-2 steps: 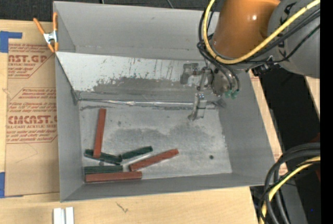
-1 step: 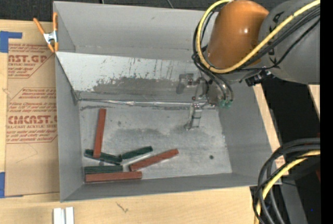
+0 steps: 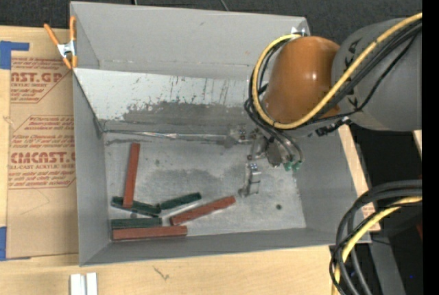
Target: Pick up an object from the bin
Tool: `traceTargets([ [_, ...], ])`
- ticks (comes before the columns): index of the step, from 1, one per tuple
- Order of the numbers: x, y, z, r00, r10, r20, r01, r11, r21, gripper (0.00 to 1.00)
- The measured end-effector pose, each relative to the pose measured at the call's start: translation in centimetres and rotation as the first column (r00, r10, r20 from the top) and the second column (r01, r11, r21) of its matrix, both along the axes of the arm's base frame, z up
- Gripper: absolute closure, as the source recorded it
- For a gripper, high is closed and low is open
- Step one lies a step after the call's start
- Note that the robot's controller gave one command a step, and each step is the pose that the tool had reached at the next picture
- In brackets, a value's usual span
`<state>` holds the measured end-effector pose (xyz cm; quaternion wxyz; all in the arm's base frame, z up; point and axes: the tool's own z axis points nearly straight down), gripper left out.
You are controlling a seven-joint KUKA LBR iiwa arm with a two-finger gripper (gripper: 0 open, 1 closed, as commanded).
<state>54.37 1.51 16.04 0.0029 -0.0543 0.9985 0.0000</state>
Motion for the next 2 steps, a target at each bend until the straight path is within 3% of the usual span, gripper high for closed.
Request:
traceTargets([
  [1, -1.0, 6.5, -6.2, 1.0, -0.009, -0.002, 0.009, 1.0, 0.001, 0.0],
  [2, -3.4, 5.8, -8.2, 0.994, 0.108, -0.006, -0.108, 0.994, 0.0, 1.0],
])
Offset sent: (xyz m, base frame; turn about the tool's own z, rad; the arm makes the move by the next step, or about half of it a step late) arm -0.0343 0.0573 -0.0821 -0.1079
